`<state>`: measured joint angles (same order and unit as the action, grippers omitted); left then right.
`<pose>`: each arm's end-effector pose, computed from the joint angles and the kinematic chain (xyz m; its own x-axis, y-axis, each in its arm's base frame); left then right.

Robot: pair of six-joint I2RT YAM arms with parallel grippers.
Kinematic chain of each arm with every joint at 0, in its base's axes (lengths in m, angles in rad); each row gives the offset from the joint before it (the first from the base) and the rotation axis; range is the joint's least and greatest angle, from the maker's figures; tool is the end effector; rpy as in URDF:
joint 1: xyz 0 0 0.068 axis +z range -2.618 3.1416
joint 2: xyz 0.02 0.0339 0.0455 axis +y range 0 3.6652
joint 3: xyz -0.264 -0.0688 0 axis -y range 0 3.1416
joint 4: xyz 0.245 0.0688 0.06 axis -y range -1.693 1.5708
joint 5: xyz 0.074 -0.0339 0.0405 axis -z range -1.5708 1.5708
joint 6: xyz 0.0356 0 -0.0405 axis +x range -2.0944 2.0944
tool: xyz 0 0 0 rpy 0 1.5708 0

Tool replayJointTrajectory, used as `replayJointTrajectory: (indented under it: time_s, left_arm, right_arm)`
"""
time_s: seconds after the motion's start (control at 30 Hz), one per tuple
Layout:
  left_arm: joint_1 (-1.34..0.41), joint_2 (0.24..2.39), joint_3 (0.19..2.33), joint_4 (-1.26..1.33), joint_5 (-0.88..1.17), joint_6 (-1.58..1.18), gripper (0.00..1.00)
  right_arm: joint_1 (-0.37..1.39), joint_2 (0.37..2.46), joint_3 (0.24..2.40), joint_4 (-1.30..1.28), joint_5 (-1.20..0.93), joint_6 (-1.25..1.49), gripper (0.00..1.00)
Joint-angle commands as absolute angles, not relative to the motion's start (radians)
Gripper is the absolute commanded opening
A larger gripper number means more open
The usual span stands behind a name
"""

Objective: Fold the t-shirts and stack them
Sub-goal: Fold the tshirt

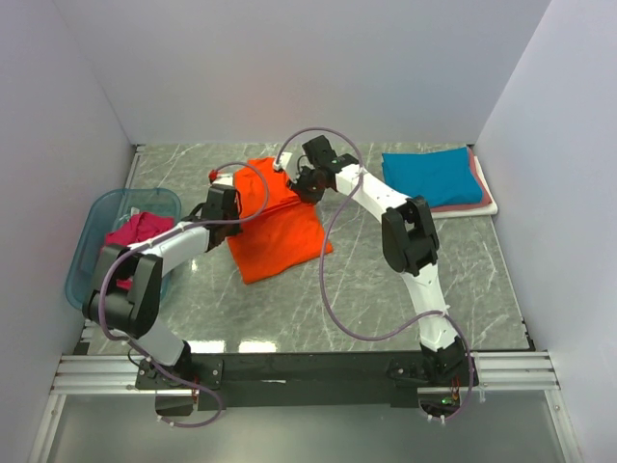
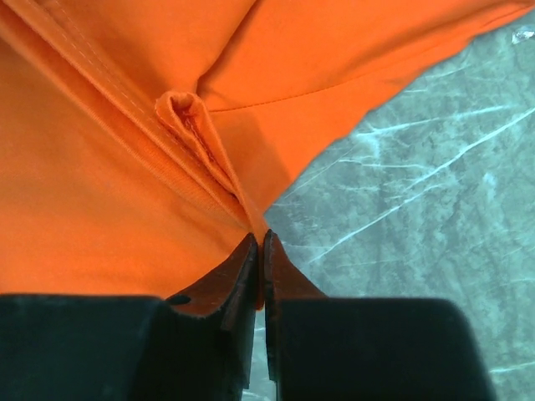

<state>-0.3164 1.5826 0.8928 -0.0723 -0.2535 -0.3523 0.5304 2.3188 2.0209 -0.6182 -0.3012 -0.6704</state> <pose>0.3152 -0.0938 0.1930 -0.6603 -0.1353 -0.7387 -0.1055 0.9906 -0.0871 0.4408 0.2707 0.2068 -0.1392 -0.7695 -0.6233 -0.9258 0.3246 -0.1939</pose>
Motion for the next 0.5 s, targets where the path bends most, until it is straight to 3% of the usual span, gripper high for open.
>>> replayJointTrajectory:
  time_s: [0.0, 0.07, 0.2, 0.27, 0.37, 0.4, 0.47]
  left_arm:
    - [-0.305, 1.597, 0.945, -0.07, -0.311, -0.351, 0.11]
    - [-0.304, 1.594, 0.96, -0.08, -0.345, -0.353, 0.34]
    - [-0.293, 1.499, 0.996, -0.094, -0.472, -0.359, 0.61]
    - [-0.29, 1.444, 0.989, -0.081, -0.528, -0.344, 0.73]
    - [-0.287, 1.31, 0.965, -0.086, -0.438, -0.287, 0.74]
    - [-0.287, 1.239, 0.947, -0.116, -0.384, -0.275, 0.74]
    - [-0.29, 1.124, 0.917, -0.136, -0.157, -0.22, 0.71]
  right_arm:
    - [0.532, 2.344, 2.082, -0.608, -0.247, -0.667, 0.36]
    - [0.532, 2.341, 2.085, -0.591, -0.235, -0.64, 0.43]
    - [0.519, 2.286, 2.05, -0.494, -0.166, -0.555, 0.57]
    - [0.497, 2.241, 2.037, -0.459, -0.178, -0.531, 0.57]
    - [0.454, 2.157, 1.984, -0.478, -0.271, -0.561, 0.57]
    - [0.437, 2.128, 1.927, -0.498, -0.405, -0.596, 0.57]
    - [0.396, 2.027, 1.844, -0.596, -0.564, -0.827, 0.57]
